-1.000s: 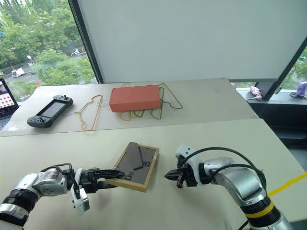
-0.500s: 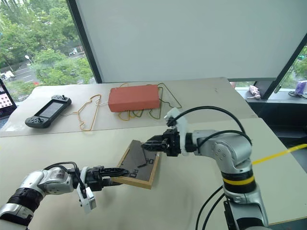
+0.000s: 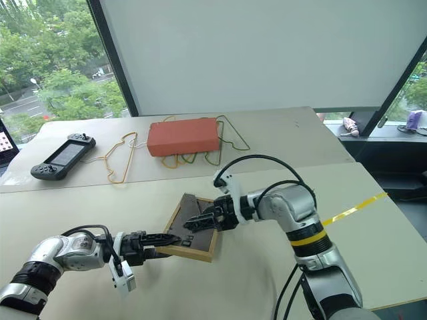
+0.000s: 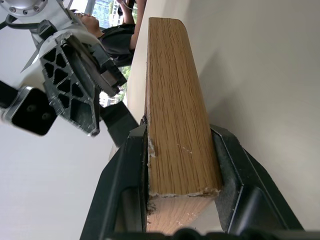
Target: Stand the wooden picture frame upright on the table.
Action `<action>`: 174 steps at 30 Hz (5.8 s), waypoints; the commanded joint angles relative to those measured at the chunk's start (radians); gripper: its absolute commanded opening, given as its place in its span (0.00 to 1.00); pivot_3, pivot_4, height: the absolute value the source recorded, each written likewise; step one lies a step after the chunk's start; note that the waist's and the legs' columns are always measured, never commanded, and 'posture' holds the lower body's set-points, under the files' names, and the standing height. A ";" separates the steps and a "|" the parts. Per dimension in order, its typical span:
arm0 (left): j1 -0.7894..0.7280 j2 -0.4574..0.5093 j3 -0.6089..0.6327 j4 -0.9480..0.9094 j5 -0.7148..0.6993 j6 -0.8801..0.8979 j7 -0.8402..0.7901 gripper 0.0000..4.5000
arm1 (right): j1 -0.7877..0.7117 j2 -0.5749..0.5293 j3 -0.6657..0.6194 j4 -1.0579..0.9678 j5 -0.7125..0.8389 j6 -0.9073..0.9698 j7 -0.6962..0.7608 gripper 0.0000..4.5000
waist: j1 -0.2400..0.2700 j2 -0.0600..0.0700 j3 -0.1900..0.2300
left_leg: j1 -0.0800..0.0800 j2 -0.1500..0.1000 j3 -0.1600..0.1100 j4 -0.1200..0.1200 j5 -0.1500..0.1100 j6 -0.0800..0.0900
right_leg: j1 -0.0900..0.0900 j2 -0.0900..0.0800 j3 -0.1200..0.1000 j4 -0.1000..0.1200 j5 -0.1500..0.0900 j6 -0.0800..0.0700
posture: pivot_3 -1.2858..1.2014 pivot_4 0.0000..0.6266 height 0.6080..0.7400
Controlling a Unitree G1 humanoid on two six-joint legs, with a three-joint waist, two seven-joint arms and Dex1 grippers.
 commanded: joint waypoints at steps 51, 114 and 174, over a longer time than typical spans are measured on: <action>-0.011 0.057 -0.080 -0.036 -0.139 0.025 -0.109 0.28 | -0.045 -0.253 -0.234 -0.076 0.167 0.023 0.187 0.99 | -0.006 0.002 0.003 | 0.003 0.001 0.003 0.000 -0.002 0.004 | 0.002 0.001 0.001 0.000 0.000 -0.001 | 0.52 0.24 1.00; -0.018 0.038 -0.078 -0.039 -0.161 0.074 -0.107 0.28 | 0.499 -0.468 0.055 -0.283 -0.736 -1.385 0.081 0.99 | -0.017 0.003 0.003 | -0.001 -0.002 0.001 0.001 -0.001 0.003 | 0.000 -0.008 -0.015 0.000 0.000 0.000 | 0.52 0.24 1.00; 0.432 0.029 0.066 -0.637 -0.884 0.677 -0.398 0.84 | 0.086 -0.405 -0.272 -0.267 -0.038 -0.547 0.263 0.27 | -0.017 0.004 0.004 | 0.000 -0.002 0.003 0.001 -0.002 0.004 | 0.002 -0.010 -0.015 -0.001 0.001 -0.001 | 0.52 0.24 1.00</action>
